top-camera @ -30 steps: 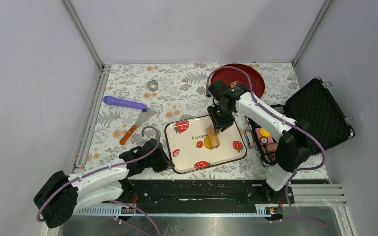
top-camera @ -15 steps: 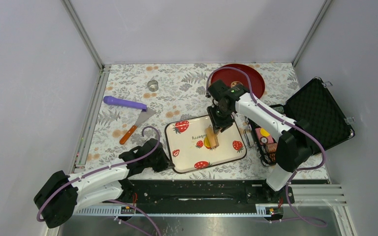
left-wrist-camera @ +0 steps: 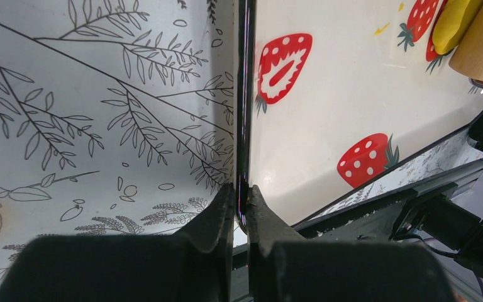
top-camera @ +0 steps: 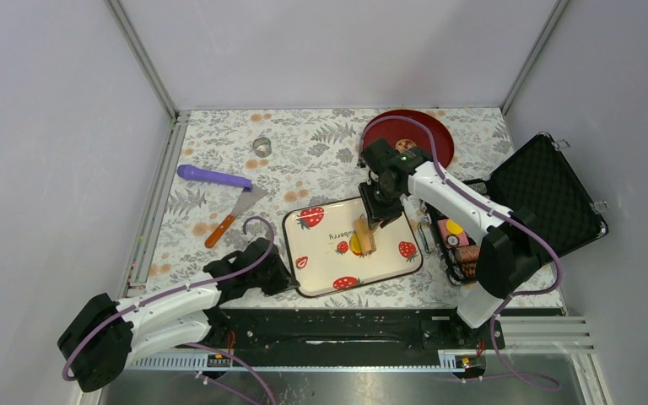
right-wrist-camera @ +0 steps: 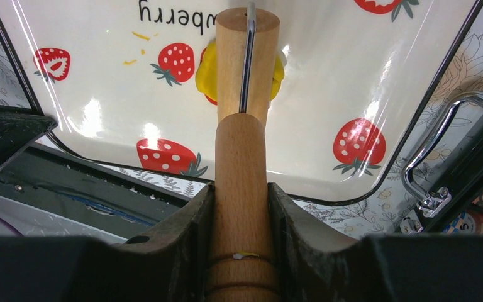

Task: Roll out the dumpling wrappers from the dough

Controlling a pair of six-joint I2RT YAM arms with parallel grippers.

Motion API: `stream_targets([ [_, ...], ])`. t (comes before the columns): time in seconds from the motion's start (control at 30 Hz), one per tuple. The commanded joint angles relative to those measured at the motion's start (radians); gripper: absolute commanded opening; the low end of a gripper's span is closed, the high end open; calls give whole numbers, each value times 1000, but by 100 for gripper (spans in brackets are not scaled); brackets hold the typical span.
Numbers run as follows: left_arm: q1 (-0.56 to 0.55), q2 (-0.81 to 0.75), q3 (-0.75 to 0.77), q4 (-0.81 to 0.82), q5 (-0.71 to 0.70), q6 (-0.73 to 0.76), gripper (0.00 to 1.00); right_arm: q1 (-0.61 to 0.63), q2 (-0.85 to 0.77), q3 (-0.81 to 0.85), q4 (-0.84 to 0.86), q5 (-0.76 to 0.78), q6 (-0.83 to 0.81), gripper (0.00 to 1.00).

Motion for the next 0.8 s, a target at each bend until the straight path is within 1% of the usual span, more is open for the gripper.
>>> stream_targets([
  [0.0,-4,-4,-25,-44,-62,-9,0,-51,46,-73,-68,217,-26,0],
  [0.47,-3,-8,-27,-46,-65,-12,0,-73,61,-108,-66,247,-25,0],
  [0.77,-4,-39,-37,-57,-80,-27,0,-81,65,-121,-72,273,-18,0],
])
